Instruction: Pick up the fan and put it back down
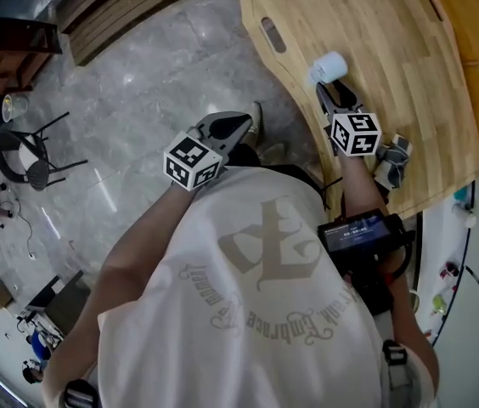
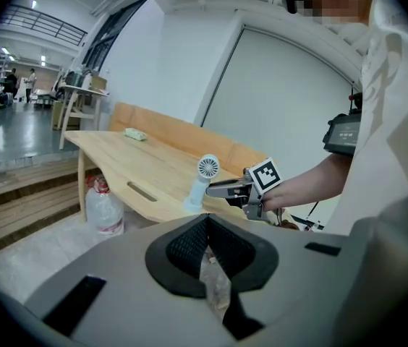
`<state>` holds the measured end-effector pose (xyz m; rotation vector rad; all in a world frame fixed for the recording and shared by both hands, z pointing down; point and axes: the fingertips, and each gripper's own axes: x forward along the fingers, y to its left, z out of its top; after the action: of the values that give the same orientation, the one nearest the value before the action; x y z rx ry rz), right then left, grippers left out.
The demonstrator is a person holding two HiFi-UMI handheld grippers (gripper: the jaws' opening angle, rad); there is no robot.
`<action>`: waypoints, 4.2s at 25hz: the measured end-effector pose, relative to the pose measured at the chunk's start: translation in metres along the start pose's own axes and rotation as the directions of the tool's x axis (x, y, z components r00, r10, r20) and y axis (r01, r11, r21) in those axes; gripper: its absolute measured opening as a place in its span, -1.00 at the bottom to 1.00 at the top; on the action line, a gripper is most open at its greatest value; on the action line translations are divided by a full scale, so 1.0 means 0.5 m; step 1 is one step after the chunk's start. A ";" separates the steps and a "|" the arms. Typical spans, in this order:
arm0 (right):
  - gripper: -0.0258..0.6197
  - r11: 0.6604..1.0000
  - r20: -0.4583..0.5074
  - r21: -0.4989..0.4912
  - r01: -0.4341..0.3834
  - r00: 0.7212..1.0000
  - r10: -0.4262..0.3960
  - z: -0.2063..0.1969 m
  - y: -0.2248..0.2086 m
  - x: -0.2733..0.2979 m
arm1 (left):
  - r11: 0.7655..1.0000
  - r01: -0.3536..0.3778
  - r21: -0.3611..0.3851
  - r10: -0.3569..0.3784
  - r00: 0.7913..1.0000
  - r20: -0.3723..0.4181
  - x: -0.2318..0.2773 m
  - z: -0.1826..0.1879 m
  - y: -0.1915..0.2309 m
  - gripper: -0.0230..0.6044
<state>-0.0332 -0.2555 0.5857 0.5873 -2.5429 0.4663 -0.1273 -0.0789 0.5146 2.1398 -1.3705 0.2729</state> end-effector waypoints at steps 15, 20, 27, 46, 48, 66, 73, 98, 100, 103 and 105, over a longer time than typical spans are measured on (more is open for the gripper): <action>-0.38 0.999 0.002 -0.050 -0.019 1.000 0.019 0.037 -0.007 0.068 | 0.999 -0.042 -0.005 0.042 0.999 -0.005 -0.017 0.032 0.057 -0.89; -0.43 0.998 0.009 -0.066 -0.014 1.000 0.015 0.039 -0.012 0.077 | 1.000 -0.022 0.013 0.022 1.000 -0.011 0.003 0.048 0.073 -0.89; -0.44 0.998 0.046 -0.055 0.001 0.999 0.001 0.066 -0.015 0.056 | 0.999 0.019 0.038 -0.018 0.999 -0.027 0.017 0.065 0.078 -0.89; -0.45 0.998 0.266 -0.039 0.051 0.963 -0.039 0.210 0.020 -0.149 | 0.990 0.111 0.085 -0.113 0.993 0.018 0.044 0.115 0.036 -0.89; -0.45 0.997 0.292 -0.037 0.074 0.955 -0.060 0.217 0.022 -0.188 | 0.987 0.129 0.100 -0.132 0.991 0.019 0.055 0.125 0.029 -0.89; -0.45 0.983 0.429 0.095 0.155 0.885 -0.181 0.123 0.029 -0.439 | 0.931 0.275 0.240 -0.289 0.957 0.024 0.117 0.167 -0.139 -0.89; -0.45 0.981 0.444 0.113 0.158 0.875 -0.192 0.089 0.028 -0.486 | 0.912 0.307 0.272 -0.320 0.948 0.002 0.130 0.152 -0.194 -0.89; -0.45 0.987 0.442 0.103 0.122 0.883 -0.155 0.082 0.015 -0.477 | 0.936 0.253 0.245 -0.264 0.964 0.014 0.139 0.142 -0.194 -0.89; -0.45 0.989 0.439 0.097 0.115 0.886 -0.146 0.084 0.017 -0.470 | 0.937 0.249 0.243 -0.261 0.965 0.017 0.134 0.140 -0.193 -0.89; -0.45 0.991 0.436 0.087 0.103 0.890 -0.131 0.086 0.021 -0.461 | 0.943 0.234 0.237 -0.247 0.969 0.024 0.122 0.135 -0.189 -0.89; -0.45 0.993 0.435 0.079 0.092 0.893 -0.117 0.090 0.027 -0.455 | 0.949 0.218 0.229 -0.231 0.973 0.030 0.111 0.131 -0.183 -0.89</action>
<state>0.1229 -0.1908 0.4260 0.9379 -2.9085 0.4024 -0.0303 -0.1305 0.4545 2.4847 -1.1573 0.2904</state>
